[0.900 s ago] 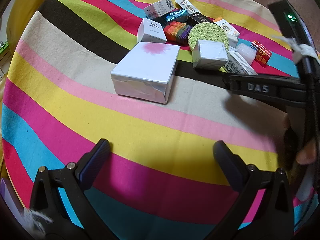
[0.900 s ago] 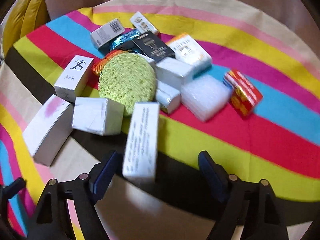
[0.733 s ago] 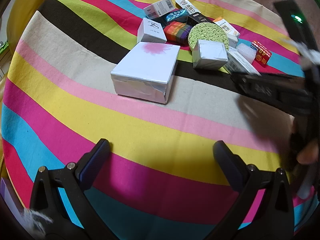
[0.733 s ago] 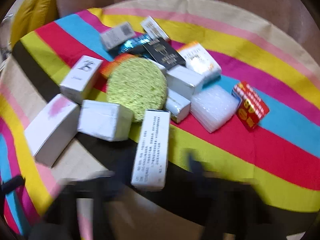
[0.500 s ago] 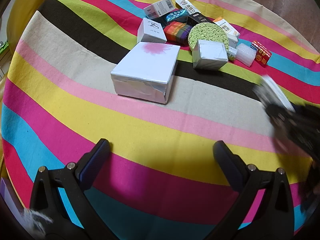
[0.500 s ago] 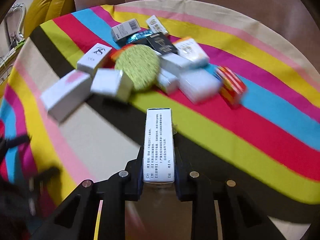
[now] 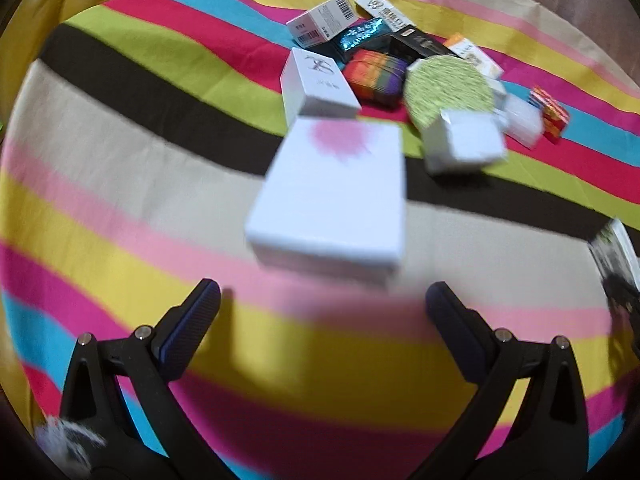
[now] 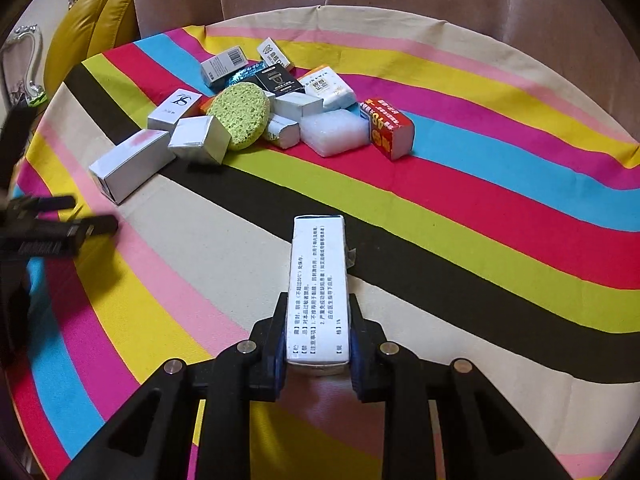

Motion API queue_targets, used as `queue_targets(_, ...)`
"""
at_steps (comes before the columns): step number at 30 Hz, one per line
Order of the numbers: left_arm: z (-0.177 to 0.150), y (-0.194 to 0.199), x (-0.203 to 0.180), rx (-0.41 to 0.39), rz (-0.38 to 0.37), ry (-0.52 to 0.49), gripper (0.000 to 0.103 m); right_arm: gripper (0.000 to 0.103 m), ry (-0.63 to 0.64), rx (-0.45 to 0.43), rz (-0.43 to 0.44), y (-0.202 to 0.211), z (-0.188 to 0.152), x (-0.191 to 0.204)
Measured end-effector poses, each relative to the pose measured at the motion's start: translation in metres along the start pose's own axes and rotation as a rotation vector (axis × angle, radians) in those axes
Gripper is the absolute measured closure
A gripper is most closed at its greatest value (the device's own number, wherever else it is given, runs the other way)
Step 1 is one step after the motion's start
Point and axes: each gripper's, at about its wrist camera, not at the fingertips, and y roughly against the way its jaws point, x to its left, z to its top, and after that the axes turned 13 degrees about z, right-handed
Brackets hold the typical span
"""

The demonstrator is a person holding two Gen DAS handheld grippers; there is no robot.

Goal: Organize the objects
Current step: 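Grasp the pink-print white box with the left tool while the right tool grasps a white box, then lift both held white boxes and carry them toward the purple-rimmed storage box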

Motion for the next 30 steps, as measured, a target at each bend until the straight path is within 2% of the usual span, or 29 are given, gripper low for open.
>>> queue_targets(4,0.030,-0.018,-0.010,-0.005,0.008,-0.032,0.000,0.077,-0.004,0.001,0.006,0.000,0.001,-0.001)
queue_targets(5,0.034,-0.021,-0.013,-0.008,-0.003,-0.029,0.003,0.077,-0.004,0.003,0.007,0.001,0.001,-0.001)
queue_targets(6,0.036,-0.022,-0.015,-0.009,-0.032,-0.009,0.015,0.077,-0.005,0.003,0.009,0.001,0.001,-0.001)
queue_targets(7,0.036,-0.020,-0.015,-0.010,-0.063,0.028,0.021,0.077,-0.006,0.003,0.011,0.001,0.001,-0.001)
queue_targets(8,0.034,-0.017,-0.017,-0.016,-0.043,0.041,0.033,0.077,-0.010,0.002,0.015,0.001,0.001,-0.001)
queue_targets(9,0.030,-0.012,-0.021,-0.012,-0.032,0.047,0.033,0.077,-0.012,0.003,0.019,0.002,0.001,-0.002)
queue_targets(15,-0.022,0.036,-0.055,-0.020,-0.108,0.088,0.033,0.077,-0.020,-0.001,0.032,0.002,0.001,-0.003)
queue_targets(17,-0.029,0.045,-0.068,-0.036,-0.096,0.098,0.033,0.077,-0.017,-0.001,0.031,0.002,0.001,-0.003)
queue_targets(21,-0.028,0.048,-0.078,-0.045,-0.038,0.105,0.031,0.077,-0.013,-0.001,0.029,0.002,0.001,-0.003)
queue_targets(24,-0.031,0.047,-0.069,-0.037,-0.047,0.134,0.026,0.077,-0.011,-0.001,0.028,0.001,0.001,-0.003)
queue_targets(26,-0.029,0.046,-0.069,-0.043,-0.043,0.138,0.026,0.077,-0.009,0.000,0.026,0.001,0.001,-0.002)
queue_targets(28,-0.036,0.049,-0.067,-0.056,-0.044,0.130,0.032,0.076,-0.010,0.000,0.029,0.001,0.001,-0.003)
queue_targets(30,-0.036,0.049,-0.071,-0.063,-0.040,0.115,0.032,0.077,-0.008,-0.001,0.028,0.001,0.000,-0.002)
